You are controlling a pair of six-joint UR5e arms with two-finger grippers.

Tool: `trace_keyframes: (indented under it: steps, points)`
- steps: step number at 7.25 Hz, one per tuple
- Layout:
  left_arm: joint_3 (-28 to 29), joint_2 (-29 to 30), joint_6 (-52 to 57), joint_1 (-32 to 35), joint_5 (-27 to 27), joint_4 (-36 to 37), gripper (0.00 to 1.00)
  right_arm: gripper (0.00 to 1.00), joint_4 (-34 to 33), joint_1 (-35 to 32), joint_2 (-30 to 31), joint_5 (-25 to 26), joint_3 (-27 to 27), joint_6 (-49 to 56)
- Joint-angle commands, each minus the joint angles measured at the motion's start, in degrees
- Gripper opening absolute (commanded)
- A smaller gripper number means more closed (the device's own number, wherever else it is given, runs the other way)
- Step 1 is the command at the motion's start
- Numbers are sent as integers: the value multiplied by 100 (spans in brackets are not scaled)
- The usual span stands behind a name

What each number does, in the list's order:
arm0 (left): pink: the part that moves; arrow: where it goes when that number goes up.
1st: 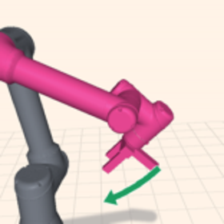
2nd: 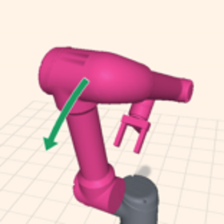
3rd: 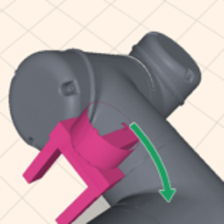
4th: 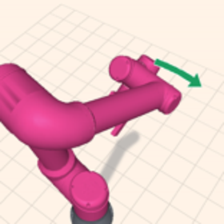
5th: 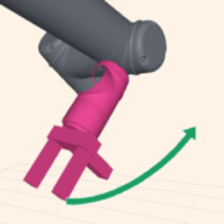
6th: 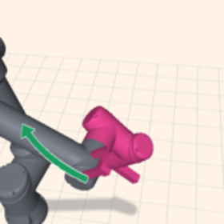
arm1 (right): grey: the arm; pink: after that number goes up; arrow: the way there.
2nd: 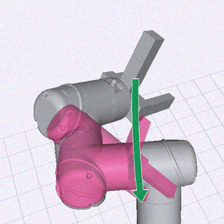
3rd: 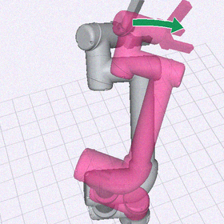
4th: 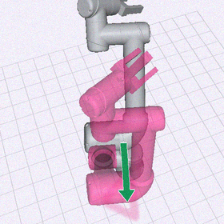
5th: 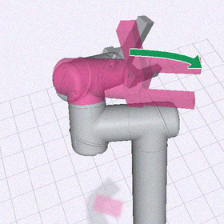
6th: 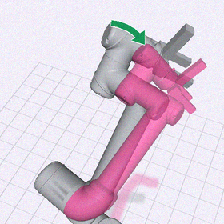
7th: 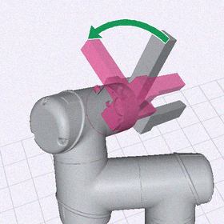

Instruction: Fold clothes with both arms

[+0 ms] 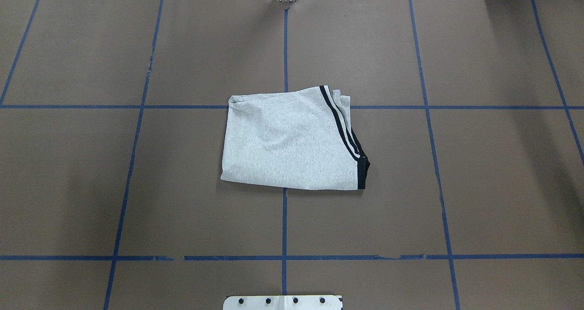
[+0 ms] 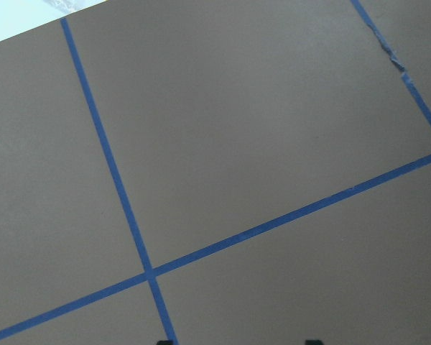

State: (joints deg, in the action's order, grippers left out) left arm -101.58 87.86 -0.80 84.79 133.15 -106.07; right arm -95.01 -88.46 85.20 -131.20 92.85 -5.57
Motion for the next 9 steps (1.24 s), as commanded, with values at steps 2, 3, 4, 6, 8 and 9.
trace_keyframes:
  steps: [2,3,4,6,8,9]
  points:
    - [207,20,28,72,1,324,70,100,-158,-22,348,-19,418,83]
    - [348,55,88,420,18,306,79,100,-141,-14,331,-54,383,82]
    - [262,73,72,450,88,376,99,100,-149,65,322,-55,366,82]
    - [26,-5,54,494,106,333,100,100,-158,101,331,-342,199,91]
    - [-451,-356,-138,494,80,324,100,100,-71,101,488,-458,425,126]
    - [-407,-366,-139,486,88,350,100,100,-70,101,506,-450,471,135]
